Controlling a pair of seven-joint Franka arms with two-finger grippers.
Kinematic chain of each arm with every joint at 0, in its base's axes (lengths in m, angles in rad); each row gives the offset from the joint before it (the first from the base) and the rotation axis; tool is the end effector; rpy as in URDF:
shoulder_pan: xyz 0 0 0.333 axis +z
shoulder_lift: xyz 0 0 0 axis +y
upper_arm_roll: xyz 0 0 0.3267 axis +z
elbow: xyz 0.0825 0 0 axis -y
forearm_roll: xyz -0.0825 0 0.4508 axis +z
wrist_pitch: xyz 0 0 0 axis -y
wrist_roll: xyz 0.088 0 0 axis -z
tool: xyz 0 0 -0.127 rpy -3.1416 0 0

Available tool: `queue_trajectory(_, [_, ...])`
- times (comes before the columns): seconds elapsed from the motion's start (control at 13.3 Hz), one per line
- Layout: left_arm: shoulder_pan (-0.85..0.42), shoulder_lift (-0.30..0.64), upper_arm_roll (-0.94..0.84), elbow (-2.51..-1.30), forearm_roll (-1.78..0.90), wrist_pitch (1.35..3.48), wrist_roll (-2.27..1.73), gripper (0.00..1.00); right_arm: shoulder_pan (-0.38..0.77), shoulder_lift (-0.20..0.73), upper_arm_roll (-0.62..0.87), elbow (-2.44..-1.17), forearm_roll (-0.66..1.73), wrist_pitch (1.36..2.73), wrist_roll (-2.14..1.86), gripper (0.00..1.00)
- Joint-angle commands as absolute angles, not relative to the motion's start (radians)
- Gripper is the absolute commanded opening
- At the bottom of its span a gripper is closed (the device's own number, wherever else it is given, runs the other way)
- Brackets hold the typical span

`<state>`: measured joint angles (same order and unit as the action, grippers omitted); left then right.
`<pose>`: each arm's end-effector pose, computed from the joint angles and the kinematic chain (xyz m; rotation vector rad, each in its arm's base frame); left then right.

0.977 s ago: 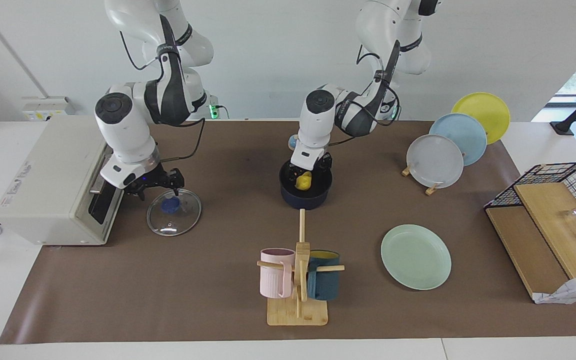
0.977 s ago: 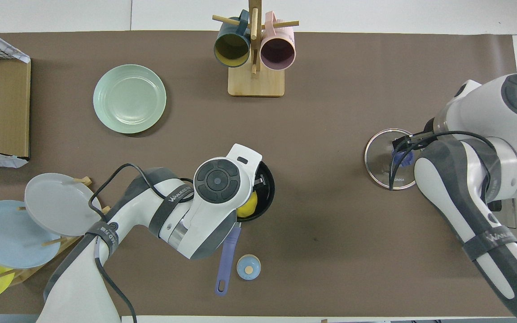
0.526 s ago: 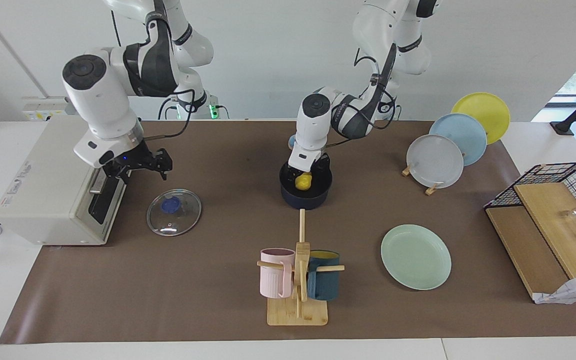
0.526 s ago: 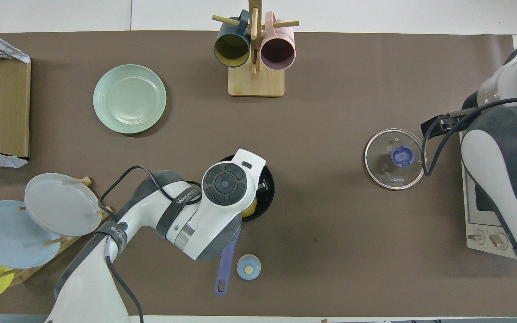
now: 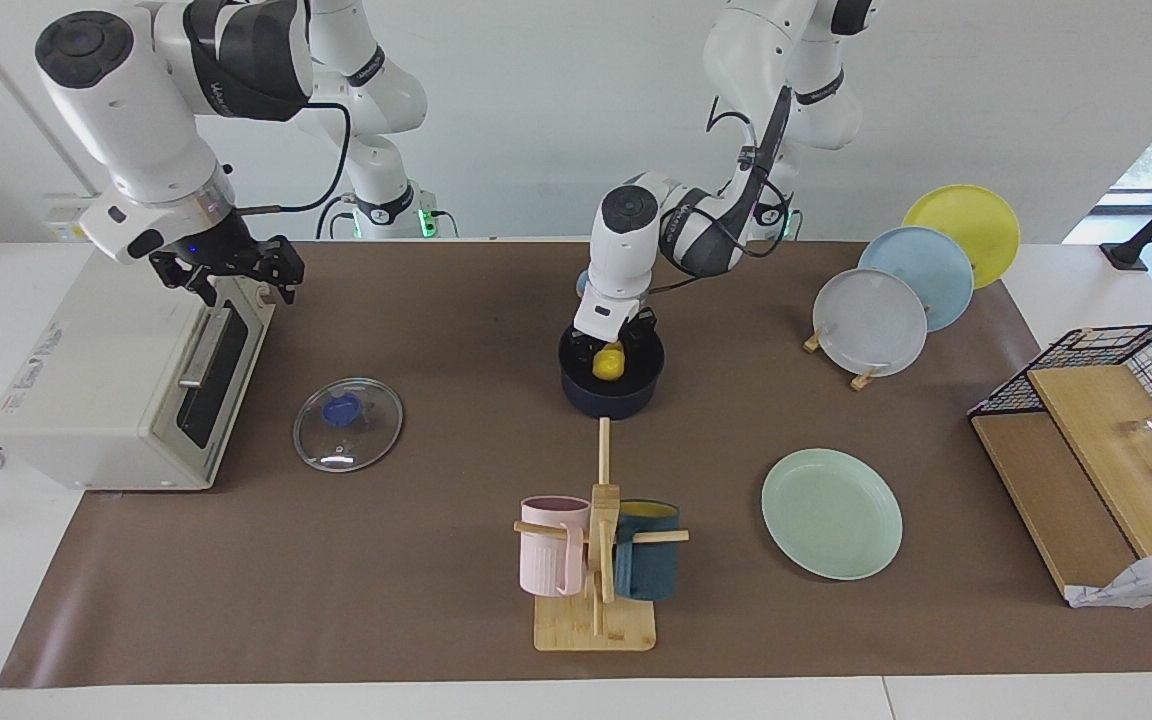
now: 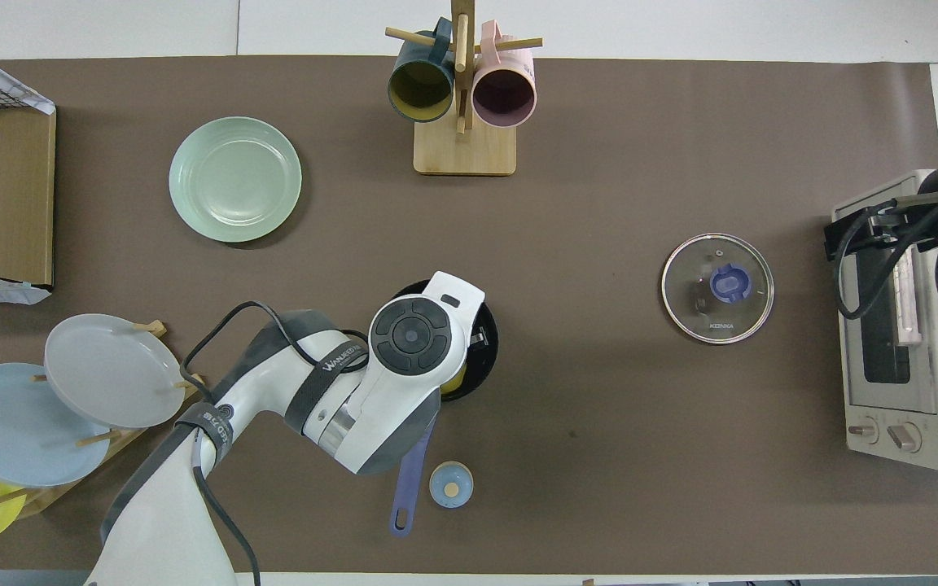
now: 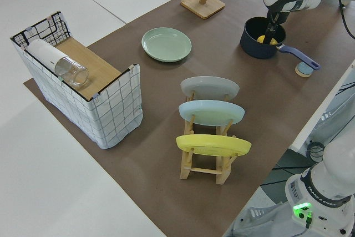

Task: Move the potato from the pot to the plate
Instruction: 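Grasp the yellow potato with the left gripper while the right gripper withdraws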

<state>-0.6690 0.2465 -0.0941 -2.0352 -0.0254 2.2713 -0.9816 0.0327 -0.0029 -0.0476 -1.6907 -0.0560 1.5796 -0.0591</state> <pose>0.4635 -0.4441 0.2709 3.0991 0.3700 -0.0601 0.6125 -0.0162 0.5537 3.0843 0.0736 -0.1701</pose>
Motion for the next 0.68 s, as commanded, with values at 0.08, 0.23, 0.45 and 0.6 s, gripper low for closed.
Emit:
queue_trajectory(0.08, [-0.678,0.238,-0.081,-2.045,-0.031,2.264,-0.983,0.24,0.012,-0.057,-0.051,-1.759,-0.035,1.608,-0.044,1.00])
queue_trajectory(0.23, [-0.675,0.233,-0.081,-2.043,-0.031,2.261,-0.983,0.10,0.009,-0.045,-0.046,-1.744,-0.035,1.626,-0.041,1.00])
queue_trajectory(0.45, [-0.620,0.200,-0.081,-1.943,-0.031,2.093,-0.951,0.00,0.000,-0.022,-0.041,-1.715,-0.034,1.612,-0.041,1.00])
queue_trajectory(0.6, [-0.583,0.192,-0.080,-1.853,-0.061,1.979,-0.902,0.00,0.000,-0.018,-0.043,-1.706,-0.020,1.602,-0.040,1.00])
